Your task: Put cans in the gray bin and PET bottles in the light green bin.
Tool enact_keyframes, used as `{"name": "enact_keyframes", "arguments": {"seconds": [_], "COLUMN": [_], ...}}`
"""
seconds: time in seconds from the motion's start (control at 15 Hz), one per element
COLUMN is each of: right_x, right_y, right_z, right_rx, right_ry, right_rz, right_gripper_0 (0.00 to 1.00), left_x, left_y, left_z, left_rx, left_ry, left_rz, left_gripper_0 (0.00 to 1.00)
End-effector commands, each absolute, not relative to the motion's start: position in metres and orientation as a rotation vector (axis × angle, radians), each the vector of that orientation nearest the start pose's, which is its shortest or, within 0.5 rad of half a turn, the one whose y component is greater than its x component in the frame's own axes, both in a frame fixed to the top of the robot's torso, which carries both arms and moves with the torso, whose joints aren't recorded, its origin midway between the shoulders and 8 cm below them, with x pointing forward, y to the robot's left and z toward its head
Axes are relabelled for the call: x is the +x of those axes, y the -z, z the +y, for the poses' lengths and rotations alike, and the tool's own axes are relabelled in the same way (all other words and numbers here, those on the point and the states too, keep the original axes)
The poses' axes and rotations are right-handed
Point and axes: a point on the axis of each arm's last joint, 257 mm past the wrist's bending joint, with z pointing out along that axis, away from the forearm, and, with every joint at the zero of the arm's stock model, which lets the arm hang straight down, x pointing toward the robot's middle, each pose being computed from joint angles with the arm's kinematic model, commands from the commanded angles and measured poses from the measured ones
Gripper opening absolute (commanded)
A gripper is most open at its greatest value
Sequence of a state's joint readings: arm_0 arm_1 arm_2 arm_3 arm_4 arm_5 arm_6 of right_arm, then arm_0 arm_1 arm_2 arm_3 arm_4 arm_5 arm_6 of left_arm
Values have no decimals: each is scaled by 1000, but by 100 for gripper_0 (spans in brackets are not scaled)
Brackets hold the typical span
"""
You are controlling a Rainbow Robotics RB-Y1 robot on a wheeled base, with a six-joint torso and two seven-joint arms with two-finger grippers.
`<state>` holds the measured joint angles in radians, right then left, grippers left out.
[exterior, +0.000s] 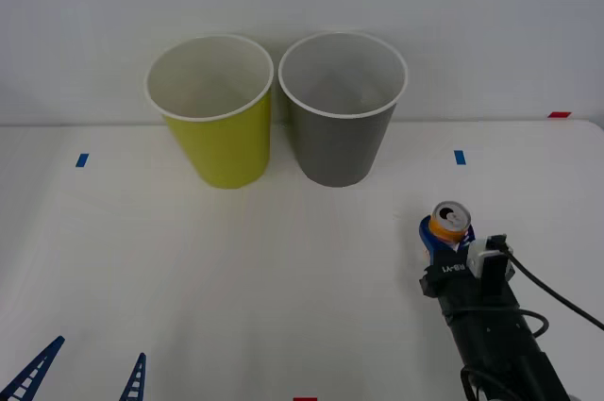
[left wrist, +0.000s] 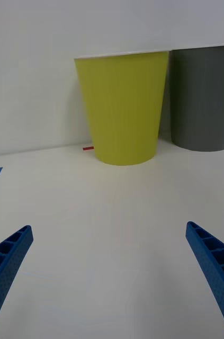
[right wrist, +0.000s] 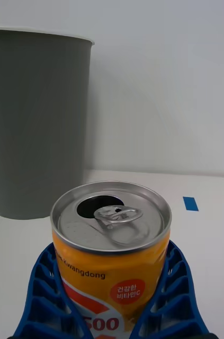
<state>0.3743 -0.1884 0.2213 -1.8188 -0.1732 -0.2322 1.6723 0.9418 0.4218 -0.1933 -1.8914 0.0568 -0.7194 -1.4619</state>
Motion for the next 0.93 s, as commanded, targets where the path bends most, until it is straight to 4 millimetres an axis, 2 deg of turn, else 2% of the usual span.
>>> {"name": "enact_keyframes", "arguments": {"seconds": [0.07,0.27,0.53,0.73,0.93], "right_x": [408,402,417,422,434], "right_y": [196,162,126,86,58], "right_z": [-187,-168,-141,-128,-114], "right_rx": [-187,-189,-199,-217,-212], "right_ry": [-118,-218,-325,-315,-329], "right_rz": [1544,1549,1492,1525,1515], "right_gripper_0": [4,3,2,2,1], "left_x": [233,233,233,233,233], "left_y": [258,258,258,258,258], "left_z": [269,269,269,269,269], "left_rx": [172,172,172,172,172], "left_ry": [57,57,57,57,57], "left_rz": [1514,1514,1514,1514,1514], "left_gripper_0": [100,100,100,100,100]}}
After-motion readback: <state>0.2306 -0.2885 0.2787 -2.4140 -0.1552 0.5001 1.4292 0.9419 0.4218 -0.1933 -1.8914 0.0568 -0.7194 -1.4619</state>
